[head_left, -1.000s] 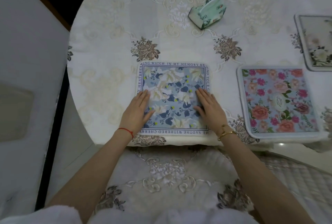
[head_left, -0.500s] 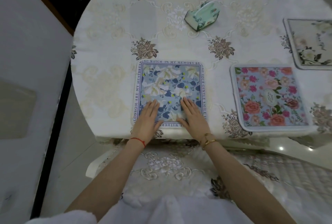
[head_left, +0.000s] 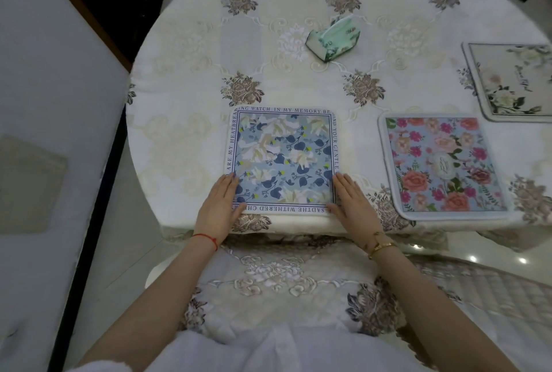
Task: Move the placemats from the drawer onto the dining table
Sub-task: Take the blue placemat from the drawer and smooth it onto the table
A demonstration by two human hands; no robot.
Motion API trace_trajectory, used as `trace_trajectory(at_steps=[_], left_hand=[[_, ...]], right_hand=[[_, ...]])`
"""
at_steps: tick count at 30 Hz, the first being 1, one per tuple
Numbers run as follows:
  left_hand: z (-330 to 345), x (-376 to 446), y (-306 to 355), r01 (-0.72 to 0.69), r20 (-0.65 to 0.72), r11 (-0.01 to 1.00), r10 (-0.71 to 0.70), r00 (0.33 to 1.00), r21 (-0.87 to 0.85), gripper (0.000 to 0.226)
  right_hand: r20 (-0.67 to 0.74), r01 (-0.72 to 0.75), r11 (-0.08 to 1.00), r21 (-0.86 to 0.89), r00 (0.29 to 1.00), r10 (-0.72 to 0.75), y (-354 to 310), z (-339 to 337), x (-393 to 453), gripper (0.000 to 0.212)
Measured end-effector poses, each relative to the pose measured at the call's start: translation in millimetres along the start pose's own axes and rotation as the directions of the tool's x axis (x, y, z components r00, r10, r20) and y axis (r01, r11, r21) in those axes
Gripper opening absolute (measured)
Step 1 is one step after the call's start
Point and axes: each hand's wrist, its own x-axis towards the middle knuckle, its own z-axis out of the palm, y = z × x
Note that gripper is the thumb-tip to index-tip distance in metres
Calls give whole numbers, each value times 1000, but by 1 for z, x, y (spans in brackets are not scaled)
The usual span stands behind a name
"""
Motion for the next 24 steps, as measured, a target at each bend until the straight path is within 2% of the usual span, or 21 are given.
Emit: trace_trajectory(at_steps=[3, 9, 16, 19, 24], left_hand=[[-1, 13, 12, -28, 6, 999, 28, 1000, -26, 68], [7, 32, 22, -56, 87, 998, 57, 995, -15, 70], [-4, 23, -8, -54, 18, 998, 53, 998, 18, 70], [-5, 34, -9, -29, 22, 999, 29, 999, 21, 67], [-7, 82, 2, -70, 67, 997, 66, 996, 44, 66]], right_hand=[[-6, 41, 999, 6, 999, -41, -22, -1, 17, 70], [96, 105, 993, -47, 990, -100, -34, 16, 38, 76], [55, 87, 995, -47, 995, -84, 9, -1, 28, 73], [15, 29, 1000, 3, 999, -29, 4, -10, 44, 67], [14, 58, 998, -24, 998, -58, -19, -15, 106, 64]])
